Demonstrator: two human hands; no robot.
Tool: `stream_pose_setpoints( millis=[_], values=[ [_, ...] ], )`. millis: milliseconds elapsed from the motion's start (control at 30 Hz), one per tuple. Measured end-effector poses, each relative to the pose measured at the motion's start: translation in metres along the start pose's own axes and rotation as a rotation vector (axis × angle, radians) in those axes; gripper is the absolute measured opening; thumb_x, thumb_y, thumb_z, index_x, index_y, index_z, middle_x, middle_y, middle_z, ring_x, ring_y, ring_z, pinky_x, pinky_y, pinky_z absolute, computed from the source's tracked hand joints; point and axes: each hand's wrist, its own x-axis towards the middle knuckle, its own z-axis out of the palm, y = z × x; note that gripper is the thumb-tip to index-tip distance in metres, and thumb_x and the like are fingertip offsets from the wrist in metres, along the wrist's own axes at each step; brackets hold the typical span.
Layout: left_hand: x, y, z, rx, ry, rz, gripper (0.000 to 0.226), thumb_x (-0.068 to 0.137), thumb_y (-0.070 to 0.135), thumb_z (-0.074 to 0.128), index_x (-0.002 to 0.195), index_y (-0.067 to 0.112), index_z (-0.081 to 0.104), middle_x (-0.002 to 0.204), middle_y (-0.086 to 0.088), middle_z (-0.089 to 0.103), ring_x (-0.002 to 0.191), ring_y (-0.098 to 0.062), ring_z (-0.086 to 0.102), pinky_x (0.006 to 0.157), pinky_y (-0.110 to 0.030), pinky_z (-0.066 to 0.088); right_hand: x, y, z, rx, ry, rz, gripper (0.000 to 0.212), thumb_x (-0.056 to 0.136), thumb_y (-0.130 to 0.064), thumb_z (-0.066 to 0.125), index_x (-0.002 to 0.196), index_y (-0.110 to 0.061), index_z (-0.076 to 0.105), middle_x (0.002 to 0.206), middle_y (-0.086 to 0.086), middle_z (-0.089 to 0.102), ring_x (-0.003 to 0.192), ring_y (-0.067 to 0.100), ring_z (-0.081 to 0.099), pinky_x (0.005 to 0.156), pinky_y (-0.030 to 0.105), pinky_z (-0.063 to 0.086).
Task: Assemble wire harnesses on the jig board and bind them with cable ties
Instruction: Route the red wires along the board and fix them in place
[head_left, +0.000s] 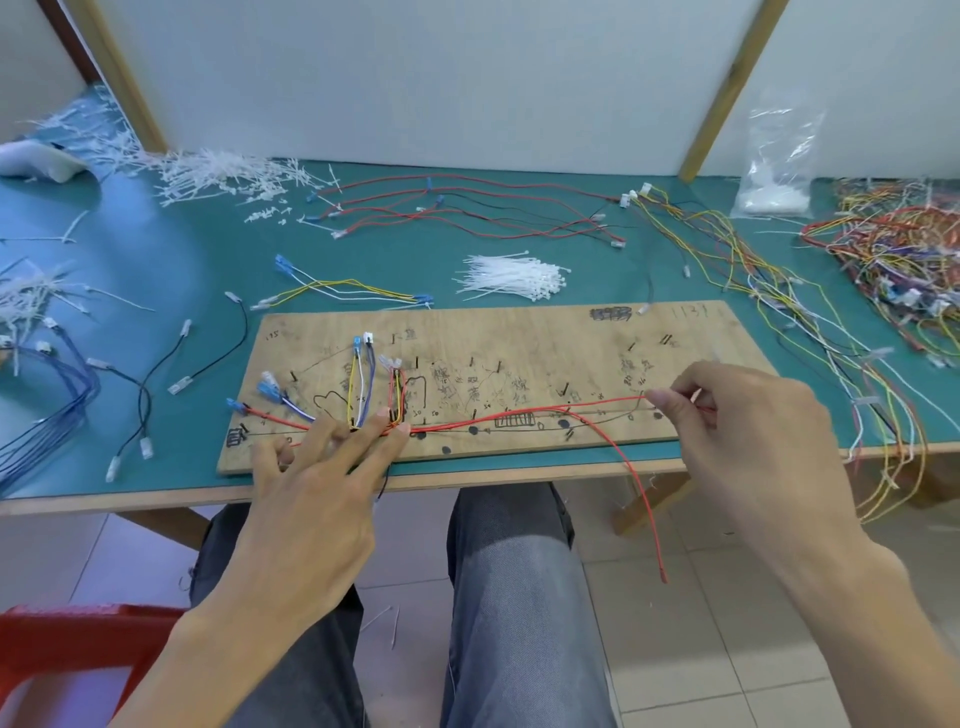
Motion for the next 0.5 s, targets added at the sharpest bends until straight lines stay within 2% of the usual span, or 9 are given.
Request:
stream_pose_setpoints(
  millis=[133, 233, 333, 500],
  values=[
    [0.001, 0.003, -0.004, 0.000, -0.007, -0.019, 0.081, 0.070, 0.011, 0.080, 0.147, 0.023, 0.058, 0.145, 0.000, 0.063, 0.115, -0.028, 0.053, 0.079, -0.052, 0.038, 0.019, 0.003, 0.022, -0.023, 0.013, 0.032, 0.032, 0.101, -0.046, 0.064, 0.083, -0.020, 0.067, 0.068, 0.004, 0.065, 0.072, 0.037, 0.062, 0.062, 0.040, 0.049],
    [0.000, 0.003, -0.006, 0.008, 0.000, -0.009, 0.080, 0.070, 0.011, 0.080, 0.146, 0.022, 0.059, 0.144, 0.001, 0.064, 0.113, -0.027, 0.052, 0.078, -0.049, 0.034, 0.032, 0.007, 0.044, -0.047, -0.060, 0.100, 0.036, 0.100, -0.055, 0.062, 0.088, -0.022, 0.069, 0.071, 0.009, 0.065, 0.078, 0.039, 0.063, 0.063, 0.040, 0.047],
    [-0.001, 0.002, -0.007, 0.012, -0.006, -0.011, 0.082, 0.070, 0.011, 0.081, 0.148, 0.023, 0.058, 0.144, 0.001, 0.063, 0.113, -0.027, 0.053, 0.079, -0.050, 0.036, 0.025, 0.019, 0.054, -0.055, -0.120, 0.163, 0.039, 0.094, -0.062, 0.066, 0.081, -0.025, 0.067, 0.073, 0.004, 0.065, 0.079, 0.035, 0.063, 0.063, 0.037, 0.044],
    [0.000, 0.003, -0.007, 0.018, -0.007, -0.017, 0.082, 0.072, 0.013, 0.081, 0.149, 0.024, 0.057, 0.145, 0.001, 0.063, 0.114, -0.027, 0.052, 0.079, -0.051, 0.037, -0.006, 0.039, 0.048, 0.064, -0.152, 0.212, 0.041, 0.090, -0.061, 0.070, 0.067, -0.029, 0.061, 0.058, -0.007, 0.056, 0.066, 0.028, 0.058, 0.056, 0.037, 0.045]
  ],
)
